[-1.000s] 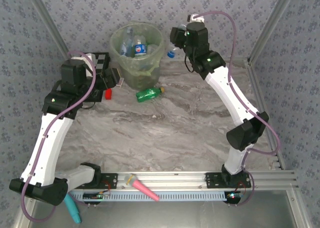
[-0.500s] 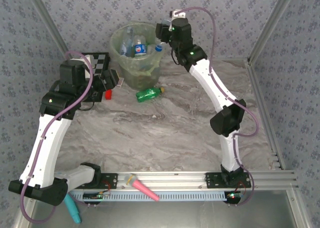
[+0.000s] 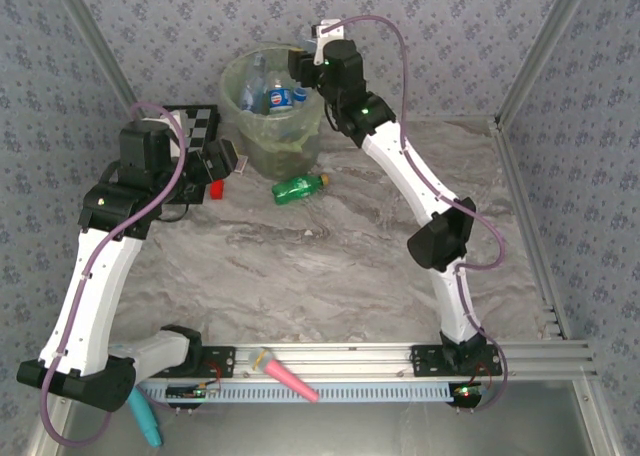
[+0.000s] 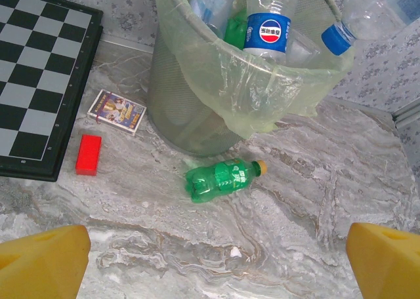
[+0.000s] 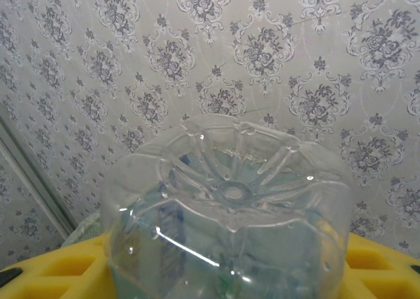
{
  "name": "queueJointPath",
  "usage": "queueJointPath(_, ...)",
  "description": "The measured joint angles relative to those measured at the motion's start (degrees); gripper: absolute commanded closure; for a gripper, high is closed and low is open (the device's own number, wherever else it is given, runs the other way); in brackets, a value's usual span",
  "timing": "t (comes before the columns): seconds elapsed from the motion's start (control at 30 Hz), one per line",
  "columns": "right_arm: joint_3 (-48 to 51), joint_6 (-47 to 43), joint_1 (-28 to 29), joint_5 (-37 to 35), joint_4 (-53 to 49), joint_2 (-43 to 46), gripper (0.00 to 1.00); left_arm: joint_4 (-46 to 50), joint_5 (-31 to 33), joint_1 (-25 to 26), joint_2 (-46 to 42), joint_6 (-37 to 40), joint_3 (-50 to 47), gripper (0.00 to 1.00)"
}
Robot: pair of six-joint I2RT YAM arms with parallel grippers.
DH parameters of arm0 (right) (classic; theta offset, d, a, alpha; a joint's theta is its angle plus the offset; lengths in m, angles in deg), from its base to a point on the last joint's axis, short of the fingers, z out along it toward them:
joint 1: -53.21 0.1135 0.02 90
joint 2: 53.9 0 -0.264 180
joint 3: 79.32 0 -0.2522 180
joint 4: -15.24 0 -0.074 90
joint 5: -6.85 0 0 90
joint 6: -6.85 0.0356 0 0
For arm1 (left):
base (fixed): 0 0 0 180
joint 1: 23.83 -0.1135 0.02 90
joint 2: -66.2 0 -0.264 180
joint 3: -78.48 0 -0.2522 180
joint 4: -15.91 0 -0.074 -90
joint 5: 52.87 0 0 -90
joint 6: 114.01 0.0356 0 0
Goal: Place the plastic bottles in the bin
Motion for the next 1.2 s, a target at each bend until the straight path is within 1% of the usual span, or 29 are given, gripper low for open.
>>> queueJointPath(0.23,-2.19,-2.19,0.33,0.44,-0.48,-4.09,0.43,0.0,0.0,0.0,0.0,0.0,-0.02,0.0)
queueJointPath(0.27,-2.38,-2.34,0.35,0.5,-0.79,-4.59,0.42,0.0,0.0,0.0,0.0,0.0,0.0,0.0)
queueJointPath(0.3,-2.56,-2.43,0.35,0.74,-1.16,-5.01,0.36,0.0,0.0,0.0,0.0,0.0,0.0,0.0)
queueJointPath(0.33,-2.71,-2.62,0.35,0.92,-1.46,-5.38,0.26,0.0,0.0,0.0,0.0,0.0,-0.02,0.0)
queueJointPath(0.37,-2.93,-3.1,0.35,1.03,-1.79,-5.75,0.1,0.0,0.0,0.0,0.0,0.0,-0.02,0.0)
queueJointPath(0.4,-3.28,-3.43,0.35,1.03,-1.92,-6.08,0.0,0.0,0.0,0.0,0.0,0.0,0.0,0.0)
queueJointPath(1.03,-4.63,-4.92,0.28,-0.7,-3.45,-6.73,0.01,-0.02,-0.02,-0.37,0.0,0.0,-0.04,0.0)
queueJointPath(1.2,0.46,-5.84,0.28,0.02,-5.05,-3.65,0.01,-0.04,-0.02,-0.37,0.0,0.0,-0.13,0.0)
